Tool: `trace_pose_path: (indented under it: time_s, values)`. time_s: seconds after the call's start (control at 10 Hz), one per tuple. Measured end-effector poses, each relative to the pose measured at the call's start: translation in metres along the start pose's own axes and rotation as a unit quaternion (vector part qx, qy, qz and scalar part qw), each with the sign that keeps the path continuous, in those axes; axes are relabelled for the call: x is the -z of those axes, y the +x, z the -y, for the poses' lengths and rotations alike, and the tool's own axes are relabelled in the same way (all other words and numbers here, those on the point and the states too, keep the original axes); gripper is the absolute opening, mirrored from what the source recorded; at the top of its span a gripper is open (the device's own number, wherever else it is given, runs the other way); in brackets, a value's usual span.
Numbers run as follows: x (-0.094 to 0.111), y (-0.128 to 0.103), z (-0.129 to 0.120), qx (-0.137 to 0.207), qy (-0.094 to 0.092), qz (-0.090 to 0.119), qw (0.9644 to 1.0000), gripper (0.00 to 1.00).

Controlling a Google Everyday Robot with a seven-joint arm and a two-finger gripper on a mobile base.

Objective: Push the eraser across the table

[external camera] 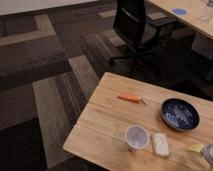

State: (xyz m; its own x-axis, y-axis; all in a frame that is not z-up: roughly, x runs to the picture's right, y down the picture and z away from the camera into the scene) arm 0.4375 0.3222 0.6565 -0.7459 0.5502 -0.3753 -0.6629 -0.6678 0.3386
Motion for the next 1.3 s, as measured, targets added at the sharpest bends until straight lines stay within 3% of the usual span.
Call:
trace_pose_path:
  time_s: [0.4, 0.5, 0.8, 1.0, 1.2, 1.3]
  values:
    - [-0.005, 0.005, 0.064, -0.027, 0.024, -0.004, 0.9993, 0.65]
    - [0.011, 0.012, 0.095, -0.05, 0.04, -0.002, 0.998, 0.65]
    - [0.079, 0.014, 0.146, -0.107, 0.086, 0.042, 0.9896, 0.65]
    - [0.085, 0.02, 0.144, -0.115, 0.089, 0.042, 0.9885, 0.65]
    - [0.075, 0.024, 0.123, -0.105, 0.077, 0.029, 0.9911, 0.65]
    - [0.061, 0.026, 0.108, -0.097, 0.06, 0.021, 0.9933, 0.65]
